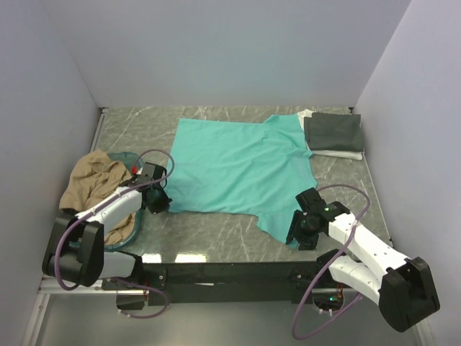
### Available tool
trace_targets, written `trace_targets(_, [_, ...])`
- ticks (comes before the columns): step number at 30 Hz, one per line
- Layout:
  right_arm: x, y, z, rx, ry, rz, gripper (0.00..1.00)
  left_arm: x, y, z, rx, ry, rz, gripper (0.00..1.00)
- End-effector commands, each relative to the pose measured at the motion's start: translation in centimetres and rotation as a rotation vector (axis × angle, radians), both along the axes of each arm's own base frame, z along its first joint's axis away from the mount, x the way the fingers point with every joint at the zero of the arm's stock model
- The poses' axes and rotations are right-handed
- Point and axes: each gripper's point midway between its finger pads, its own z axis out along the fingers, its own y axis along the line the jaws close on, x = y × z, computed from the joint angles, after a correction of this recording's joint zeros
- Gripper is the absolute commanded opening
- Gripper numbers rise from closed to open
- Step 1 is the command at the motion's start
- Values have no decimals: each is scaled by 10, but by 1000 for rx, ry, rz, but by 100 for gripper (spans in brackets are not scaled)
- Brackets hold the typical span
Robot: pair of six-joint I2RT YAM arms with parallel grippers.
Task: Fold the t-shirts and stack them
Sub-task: Fold the tshirt
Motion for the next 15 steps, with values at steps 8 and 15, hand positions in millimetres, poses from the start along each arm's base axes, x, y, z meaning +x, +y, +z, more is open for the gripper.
trace_targets(8, [-2, 0, -18, 6, -8, -46, 50, -6, -2, 1, -18, -7, -26, 1])
trace_targets(15, [5, -10, -2, -27, -84, -95, 50, -2, -3, 4, -18, -12, -36, 1])
